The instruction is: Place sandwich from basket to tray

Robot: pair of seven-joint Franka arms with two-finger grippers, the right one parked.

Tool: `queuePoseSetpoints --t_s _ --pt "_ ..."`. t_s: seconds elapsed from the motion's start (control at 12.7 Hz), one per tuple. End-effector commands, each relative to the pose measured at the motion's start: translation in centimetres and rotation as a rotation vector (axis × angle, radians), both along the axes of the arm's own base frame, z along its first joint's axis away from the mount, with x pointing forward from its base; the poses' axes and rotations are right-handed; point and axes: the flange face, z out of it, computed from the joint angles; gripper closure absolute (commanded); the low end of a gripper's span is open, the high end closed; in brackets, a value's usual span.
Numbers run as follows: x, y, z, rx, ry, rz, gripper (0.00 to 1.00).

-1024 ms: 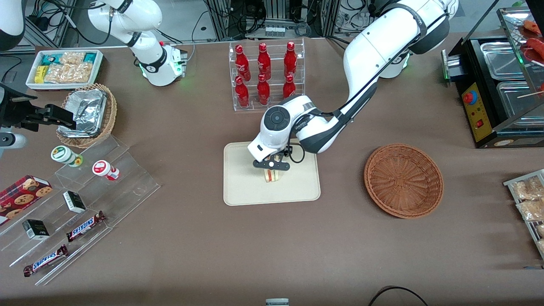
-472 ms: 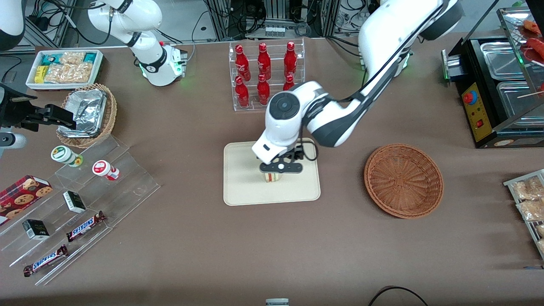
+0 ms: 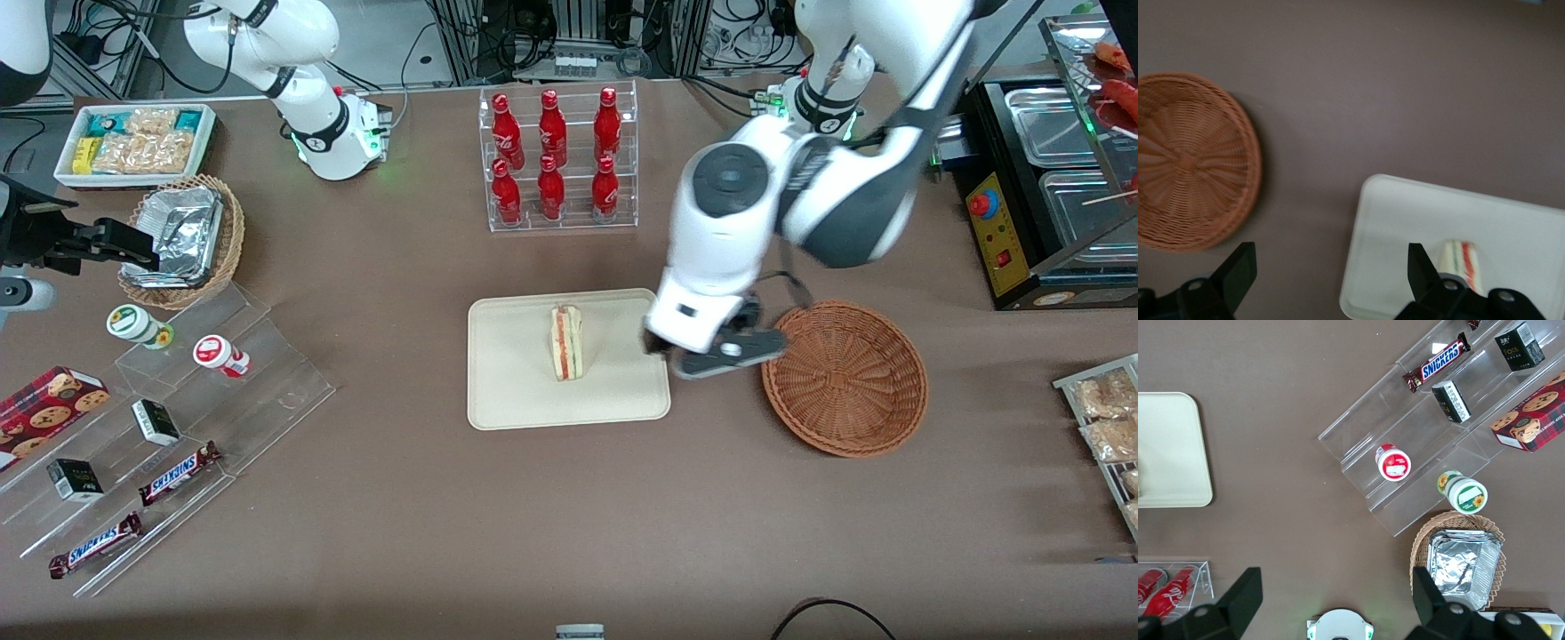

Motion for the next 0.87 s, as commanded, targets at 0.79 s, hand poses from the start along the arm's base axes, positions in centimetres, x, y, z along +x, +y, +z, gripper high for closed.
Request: queuePoseSetpoints --t_s 0.79 --pt "0.2 20.0 8.5 -0.004 0.076 -0.037 0.00"
